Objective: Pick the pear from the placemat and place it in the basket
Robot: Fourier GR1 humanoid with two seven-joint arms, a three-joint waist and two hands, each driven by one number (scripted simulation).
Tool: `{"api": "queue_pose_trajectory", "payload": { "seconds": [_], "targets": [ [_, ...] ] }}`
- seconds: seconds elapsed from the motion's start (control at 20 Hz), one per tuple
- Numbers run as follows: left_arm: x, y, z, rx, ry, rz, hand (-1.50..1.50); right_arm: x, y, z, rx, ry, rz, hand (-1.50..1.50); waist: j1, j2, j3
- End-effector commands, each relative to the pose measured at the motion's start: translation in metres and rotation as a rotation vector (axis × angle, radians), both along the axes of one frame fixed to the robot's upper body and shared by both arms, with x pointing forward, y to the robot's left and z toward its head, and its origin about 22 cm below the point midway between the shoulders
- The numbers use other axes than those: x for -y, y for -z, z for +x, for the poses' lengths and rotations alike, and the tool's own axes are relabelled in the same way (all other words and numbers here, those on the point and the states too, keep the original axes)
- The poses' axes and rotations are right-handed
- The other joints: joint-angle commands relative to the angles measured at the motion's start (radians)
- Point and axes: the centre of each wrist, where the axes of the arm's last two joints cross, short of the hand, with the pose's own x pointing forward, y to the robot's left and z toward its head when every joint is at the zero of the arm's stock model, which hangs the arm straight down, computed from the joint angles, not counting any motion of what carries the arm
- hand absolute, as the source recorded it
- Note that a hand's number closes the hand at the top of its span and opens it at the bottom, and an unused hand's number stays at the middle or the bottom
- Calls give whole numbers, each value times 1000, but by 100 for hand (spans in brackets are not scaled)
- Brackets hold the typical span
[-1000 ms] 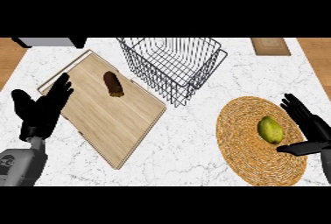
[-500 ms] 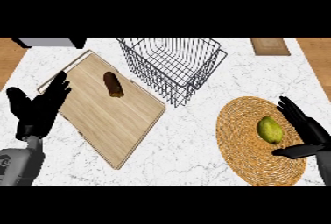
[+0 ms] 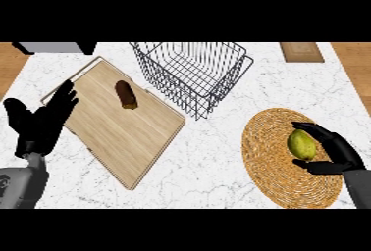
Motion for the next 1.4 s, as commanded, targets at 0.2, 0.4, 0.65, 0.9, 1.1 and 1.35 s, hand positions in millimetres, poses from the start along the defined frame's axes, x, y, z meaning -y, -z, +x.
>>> {"api": "queue_pose_trajectory", "payload": {
  "seconds": [0.2,0.4,0.65,0.9,1.1,1.35],
  "targets": [
    [7,10,-6,2,4,-12,0,-17,3,12,56,-98,31,150,3,1,1],
    [4,2,-2,2,-5,5,0,-6,-9,13,88,-129,27,150,-5,-1,0],
    [11,4,-1,2,33,17,0,-177,10,57,48,-30,-195,150,58,-6,-11],
    [22,-2,4,17,99,18,0,-230,-1,71,9,-5,-306,150,139,-5,-26],
    [34,-1,8,9,149,11,0,-266,-29,92,3,134,-326,150,179,5,-12],
    [52,-7,16,28,215,6,0,-296,-95,125,180,322,-262,150,232,-2,-3]
  ]
}}
